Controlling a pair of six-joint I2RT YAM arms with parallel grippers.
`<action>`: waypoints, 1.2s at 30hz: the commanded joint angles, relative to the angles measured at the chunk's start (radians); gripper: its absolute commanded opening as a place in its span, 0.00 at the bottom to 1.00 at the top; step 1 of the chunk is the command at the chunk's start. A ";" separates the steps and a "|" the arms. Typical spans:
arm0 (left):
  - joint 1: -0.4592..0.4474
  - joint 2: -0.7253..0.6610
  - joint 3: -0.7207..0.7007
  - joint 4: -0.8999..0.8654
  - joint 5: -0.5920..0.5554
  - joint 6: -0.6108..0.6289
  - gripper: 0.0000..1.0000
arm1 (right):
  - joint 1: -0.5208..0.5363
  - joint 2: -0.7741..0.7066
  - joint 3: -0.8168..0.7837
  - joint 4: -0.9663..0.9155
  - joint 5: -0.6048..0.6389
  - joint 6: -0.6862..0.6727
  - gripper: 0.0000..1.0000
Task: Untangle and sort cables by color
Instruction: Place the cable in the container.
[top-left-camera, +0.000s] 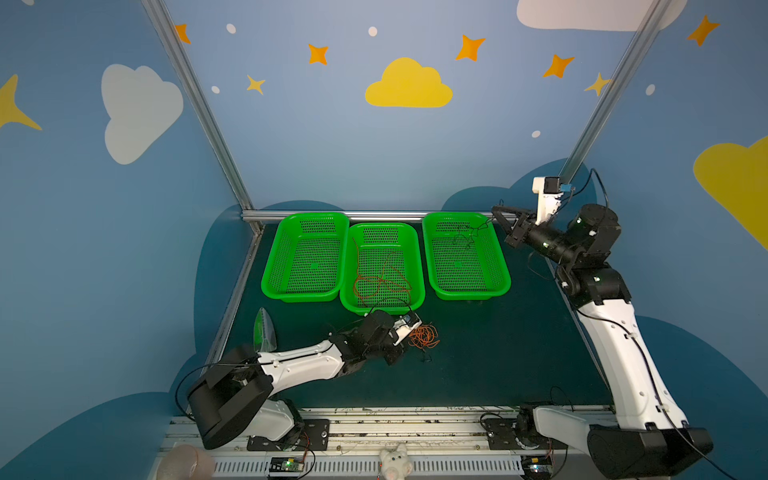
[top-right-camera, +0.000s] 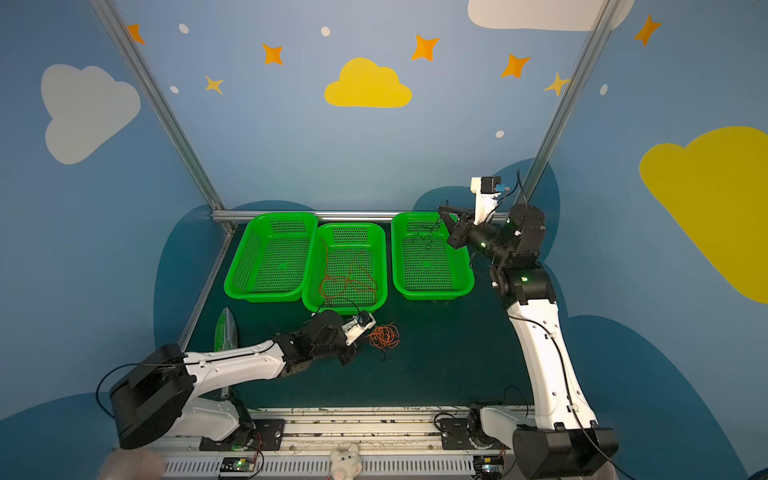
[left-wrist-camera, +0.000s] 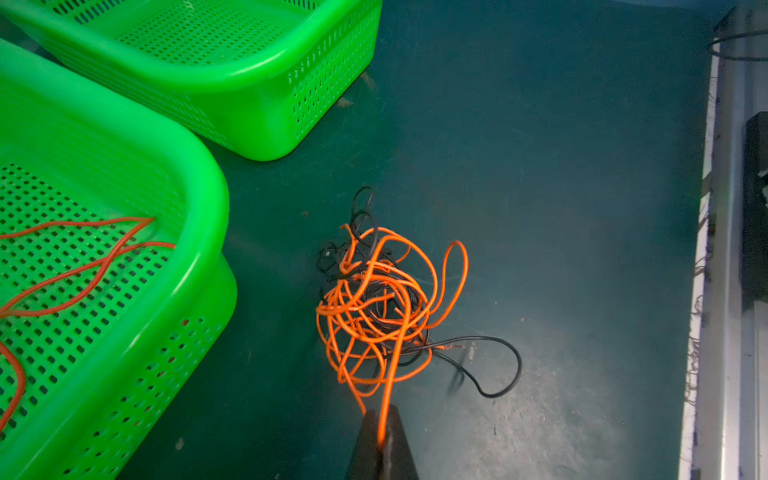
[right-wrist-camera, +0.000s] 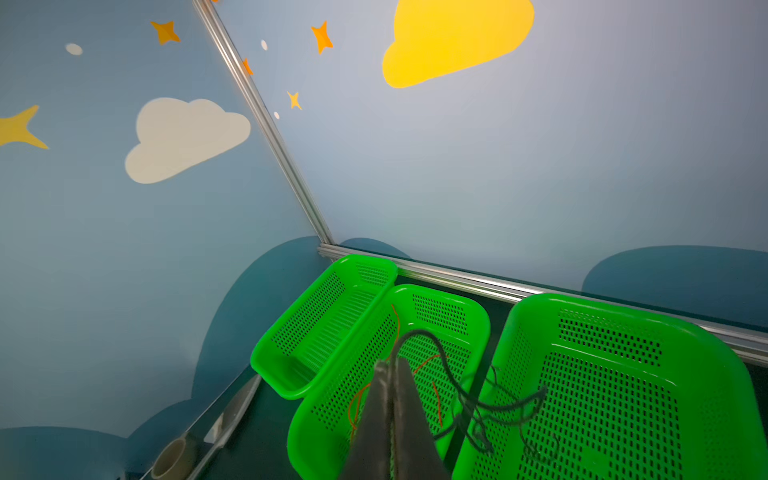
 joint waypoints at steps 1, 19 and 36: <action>-0.005 -0.014 0.032 -0.020 0.043 0.030 0.03 | -0.009 0.064 -0.034 -0.019 0.046 -0.083 0.00; 0.005 -0.193 -0.044 0.001 0.007 0.041 0.03 | -0.017 0.385 -0.070 0.060 -0.034 -0.105 0.00; 0.037 -0.156 0.030 0.024 0.077 0.059 0.03 | -0.008 0.472 0.056 -0.235 0.184 -0.145 0.59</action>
